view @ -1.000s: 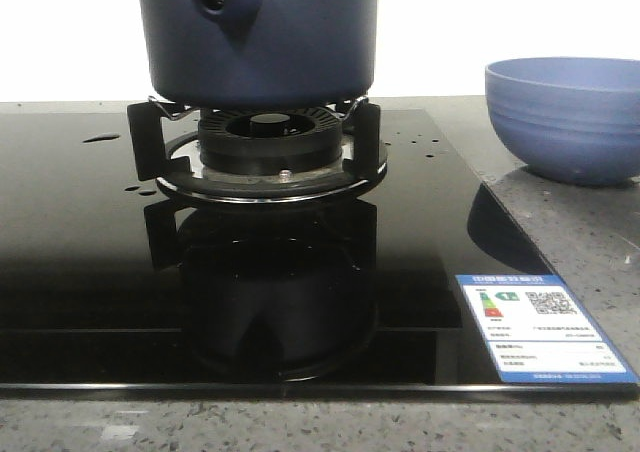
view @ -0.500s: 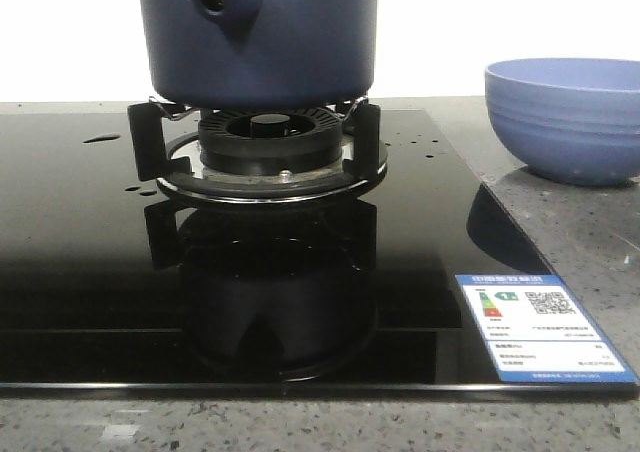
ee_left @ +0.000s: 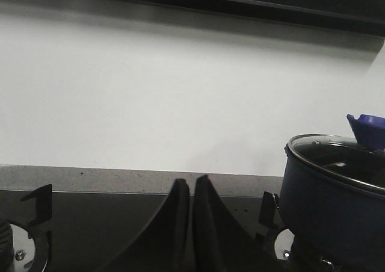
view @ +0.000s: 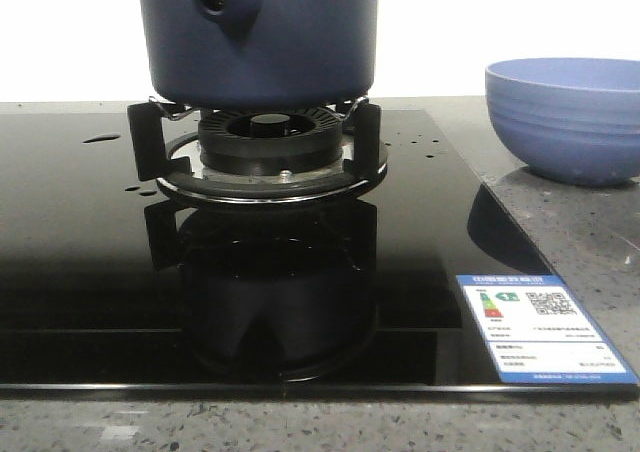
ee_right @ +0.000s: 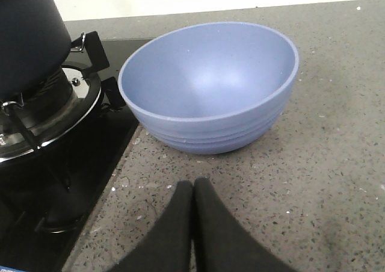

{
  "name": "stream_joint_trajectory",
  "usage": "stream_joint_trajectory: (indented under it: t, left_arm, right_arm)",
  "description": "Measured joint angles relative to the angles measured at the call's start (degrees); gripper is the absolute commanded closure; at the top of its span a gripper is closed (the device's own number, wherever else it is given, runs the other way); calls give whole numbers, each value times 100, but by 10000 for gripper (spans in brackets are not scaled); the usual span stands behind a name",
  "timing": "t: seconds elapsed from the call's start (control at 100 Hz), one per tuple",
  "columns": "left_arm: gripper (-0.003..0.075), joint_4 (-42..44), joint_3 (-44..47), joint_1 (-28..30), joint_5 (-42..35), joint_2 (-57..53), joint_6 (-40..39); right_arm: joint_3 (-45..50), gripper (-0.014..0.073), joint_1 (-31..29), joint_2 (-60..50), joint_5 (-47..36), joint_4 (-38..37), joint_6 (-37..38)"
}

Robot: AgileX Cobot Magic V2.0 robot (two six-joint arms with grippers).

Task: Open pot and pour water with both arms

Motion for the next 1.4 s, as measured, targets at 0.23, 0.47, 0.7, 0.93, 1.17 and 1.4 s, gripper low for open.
stream_joint_trajectory:
  t: [0.23, 0.47, 0.7, 0.93, 1.17, 1.4]
  left_arm:
    - [739, 0, 0, 0, 0, 0, 0]
    - [739, 1763, 257, 145, 0, 0, -1376]
    - [739, 4713, 1219, 728, 132, -449, -4539]
    - [739, 4917, 1770, 992, 542, -1357, -4829]
    - [739, 4909, 1770, 1358, 1126, -1706, -4856]
    - [739, 4794, 1770, 1358, 1224, -1706, -4860]
  right_arm:
    - [0, 654, 0, 0, 0, 10, 0]
    - [0, 654, 0, 0, 9, 9, 0]
    - [0, 654, 0, 0, 9, 9, 0]
    - [0, 654, 0, 0, 9, 9, 0]
    - [0, 654, 0, -11, 9, 13, 0]
    - [2, 654, 0, -11, 23, 13, 0]
